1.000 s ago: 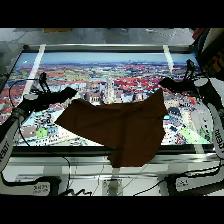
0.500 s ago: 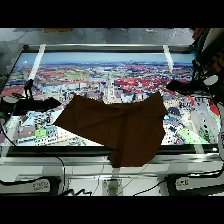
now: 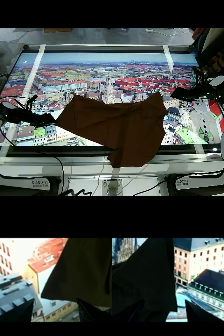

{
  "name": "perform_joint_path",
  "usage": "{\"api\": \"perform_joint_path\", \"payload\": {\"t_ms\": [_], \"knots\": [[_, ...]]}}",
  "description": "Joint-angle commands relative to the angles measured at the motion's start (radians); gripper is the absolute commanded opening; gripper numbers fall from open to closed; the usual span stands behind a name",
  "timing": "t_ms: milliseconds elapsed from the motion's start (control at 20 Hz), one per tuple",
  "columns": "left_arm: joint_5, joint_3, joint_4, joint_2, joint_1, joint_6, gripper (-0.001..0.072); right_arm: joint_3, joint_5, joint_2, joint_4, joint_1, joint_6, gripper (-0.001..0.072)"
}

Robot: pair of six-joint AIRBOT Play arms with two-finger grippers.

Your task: Fold the clothes and pants, and hang the long-sleeved shirts on hangers.

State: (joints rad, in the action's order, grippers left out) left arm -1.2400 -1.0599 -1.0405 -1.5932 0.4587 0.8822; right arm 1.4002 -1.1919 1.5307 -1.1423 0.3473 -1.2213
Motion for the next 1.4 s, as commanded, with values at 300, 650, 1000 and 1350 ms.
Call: {"api": "perform_joint_path", "payload": {"t_ms": [300, 650, 1000, 1350], "knots": [[0.028, 0.001, 0.076, -0.048, -0.039, -0.159, 0.0242, 0.001, -0.077, 0.0, -0.008, 0.002, 0.0, 0.055], [0.053, -0.019, 0.151, -0.043, -0.042, -0.165, 0.002, 0.001, -0.081, 0.0, -0.016, 0.002, 0.0, 0.0367], [0.154, -0.047, 0.236, 0.164, -0.04, -0.146, 0.0017, -0.013, -0.342, -0.01, -0.048, 0.002, 0.036, 0.0011], [0.223, -0.028, 0.208, 0.327, -0.04, -0.08, 0.0018, -0.52, -0.326, -0.319, 0.229, 0.001, 0.044, 0.0012]]}}
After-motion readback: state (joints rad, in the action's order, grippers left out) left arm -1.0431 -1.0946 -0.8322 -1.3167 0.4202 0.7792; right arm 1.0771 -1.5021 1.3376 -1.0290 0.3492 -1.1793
